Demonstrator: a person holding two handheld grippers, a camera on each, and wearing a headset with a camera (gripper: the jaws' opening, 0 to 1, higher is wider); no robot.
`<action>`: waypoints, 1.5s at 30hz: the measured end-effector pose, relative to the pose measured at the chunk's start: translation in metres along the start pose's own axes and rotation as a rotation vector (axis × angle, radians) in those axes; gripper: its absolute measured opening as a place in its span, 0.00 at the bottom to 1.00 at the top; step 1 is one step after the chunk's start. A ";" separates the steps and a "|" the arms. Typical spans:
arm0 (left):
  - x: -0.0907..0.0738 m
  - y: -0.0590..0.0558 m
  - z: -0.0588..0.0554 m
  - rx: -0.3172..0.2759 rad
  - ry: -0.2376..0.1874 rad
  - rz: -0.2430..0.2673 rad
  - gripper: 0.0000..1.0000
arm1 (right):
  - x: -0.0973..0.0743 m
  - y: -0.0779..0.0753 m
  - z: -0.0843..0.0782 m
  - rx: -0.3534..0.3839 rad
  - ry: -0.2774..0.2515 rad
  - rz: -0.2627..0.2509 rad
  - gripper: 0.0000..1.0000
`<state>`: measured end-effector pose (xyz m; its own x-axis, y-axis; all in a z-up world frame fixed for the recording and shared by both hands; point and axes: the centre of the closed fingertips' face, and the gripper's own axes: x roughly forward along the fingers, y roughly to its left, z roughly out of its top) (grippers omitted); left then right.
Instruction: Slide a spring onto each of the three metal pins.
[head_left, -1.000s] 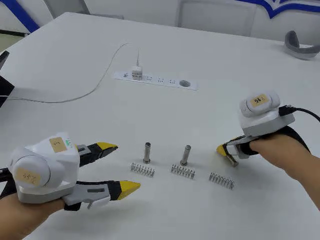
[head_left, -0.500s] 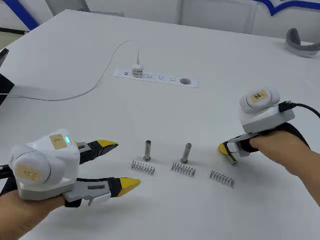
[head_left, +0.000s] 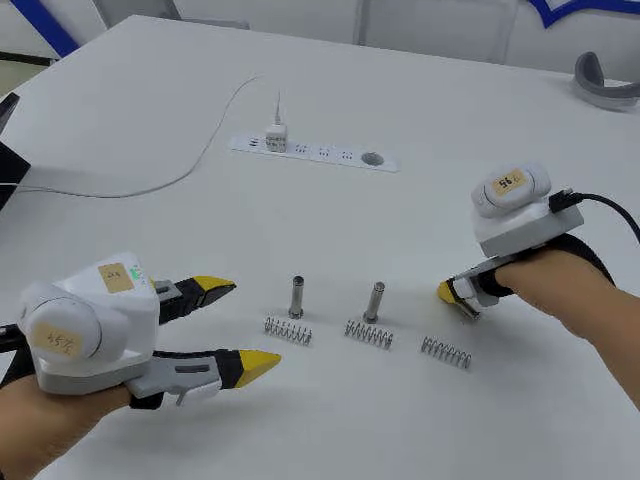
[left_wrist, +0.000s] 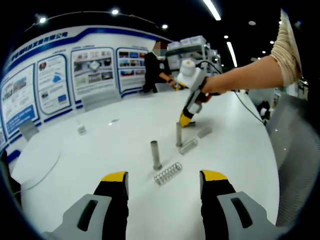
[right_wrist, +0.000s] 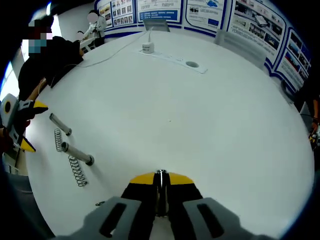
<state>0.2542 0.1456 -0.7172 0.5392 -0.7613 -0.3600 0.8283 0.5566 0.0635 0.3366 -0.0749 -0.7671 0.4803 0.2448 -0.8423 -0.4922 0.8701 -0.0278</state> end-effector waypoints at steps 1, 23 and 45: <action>0.000 0.000 0.001 0.001 -0.001 0.000 0.58 | -0.001 0.000 0.000 0.003 -0.005 -0.002 0.09; -0.001 -0.005 0.011 0.013 -0.020 0.000 0.58 | -0.041 0.019 0.007 -0.008 -0.132 0.006 0.08; -0.004 -0.002 0.012 0.020 -0.020 -0.002 0.58 | -0.040 0.021 0.010 -0.021 -0.158 0.005 0.08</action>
<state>0.2523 0.1440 -0.7049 0.5399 -0.7692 -0.3419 0.8324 0.5483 0.0810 0.3142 -0.0625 -0.7284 0.5851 0.3147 -0.7474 -0.5090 0.8600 -0.0364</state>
